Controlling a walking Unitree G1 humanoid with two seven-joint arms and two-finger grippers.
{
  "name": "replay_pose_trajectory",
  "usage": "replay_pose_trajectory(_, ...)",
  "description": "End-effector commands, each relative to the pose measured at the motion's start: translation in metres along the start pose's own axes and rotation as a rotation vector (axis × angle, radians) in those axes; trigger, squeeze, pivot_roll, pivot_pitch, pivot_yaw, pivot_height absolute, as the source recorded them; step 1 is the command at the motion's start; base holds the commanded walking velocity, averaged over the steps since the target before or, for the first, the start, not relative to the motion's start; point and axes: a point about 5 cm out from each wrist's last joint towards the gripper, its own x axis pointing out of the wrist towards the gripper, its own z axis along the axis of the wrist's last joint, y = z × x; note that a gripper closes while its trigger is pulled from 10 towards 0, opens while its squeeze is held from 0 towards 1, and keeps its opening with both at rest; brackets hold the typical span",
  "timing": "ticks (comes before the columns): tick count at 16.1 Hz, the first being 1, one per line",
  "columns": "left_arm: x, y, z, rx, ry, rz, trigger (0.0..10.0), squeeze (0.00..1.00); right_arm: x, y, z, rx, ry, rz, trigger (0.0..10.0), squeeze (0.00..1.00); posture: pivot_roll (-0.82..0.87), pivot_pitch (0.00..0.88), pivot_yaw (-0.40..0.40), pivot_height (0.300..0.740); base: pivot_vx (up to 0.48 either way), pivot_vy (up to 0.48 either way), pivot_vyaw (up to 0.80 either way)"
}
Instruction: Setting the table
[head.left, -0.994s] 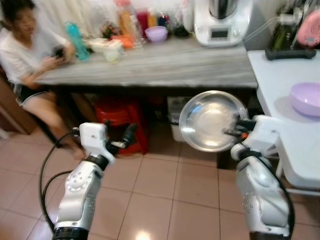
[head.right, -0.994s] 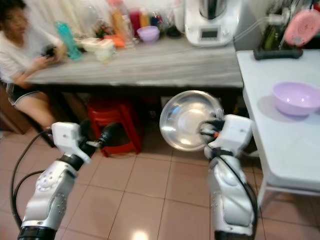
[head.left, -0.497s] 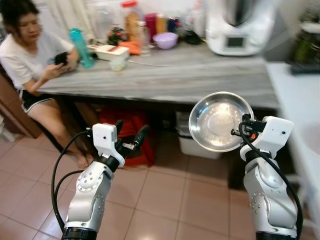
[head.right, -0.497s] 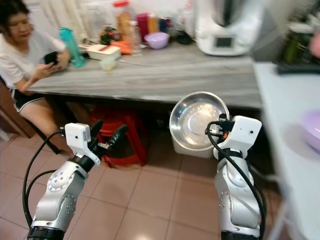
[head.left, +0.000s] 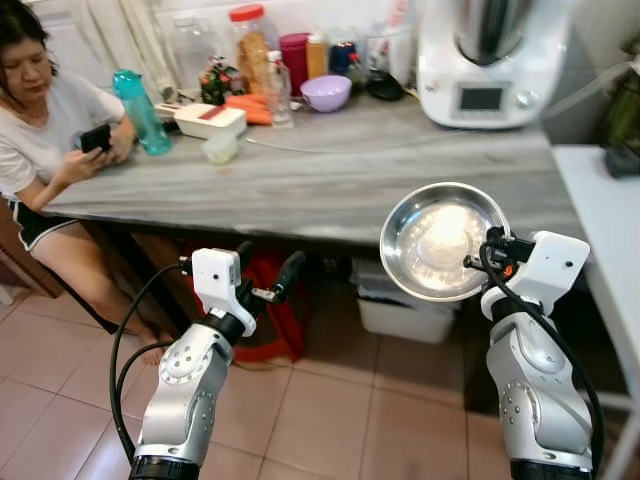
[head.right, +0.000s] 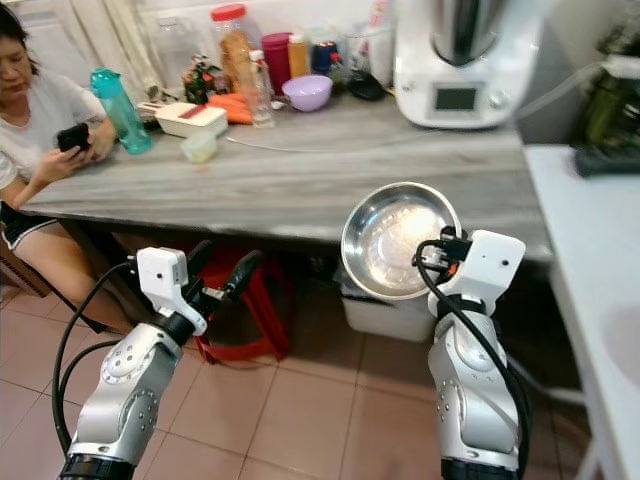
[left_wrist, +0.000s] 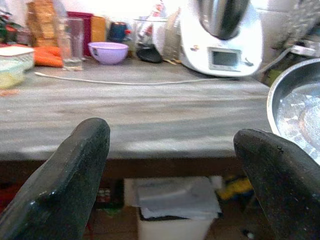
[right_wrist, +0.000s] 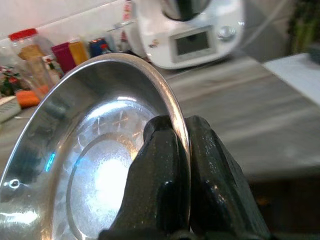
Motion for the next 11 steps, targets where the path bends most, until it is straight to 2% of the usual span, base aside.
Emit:
replay_pose_trajectory(1, -0.004, 0.007, 0.002, 0.021, 0.008, 0.018, 10.0, 0.0, 0.004, 0.009, 0.004, 0.05, -0.013, 0.013, 10.0, 0.0, -0.04, 0.0, 0.116, 0.74, 0.48, 0.0, 0.0)
replay_pose_trajectory(9, -0.006, 0.0, -0.002, 0.009, 0.03, -0.025, 10.0, 0.0, 0.021, 0.001, 0.005, 0.116, 0.003, -0.108, 10.0, 0.0, -0.04, 0.0, 0.112, 0.74, 0.48, 0.0, 0.0)
replay_pose_trajectory(11, -0.01, -0.005, -0.006, -0.014, 0.055, -0.077, 10.0, 0.0, 0.022, -0.004, -0.001, 0.149, 0.039, -0.15, 10.0, 0.0, -0.04, 0.0, 0.108, 0.74, 0.187, 0.0, 0.0)
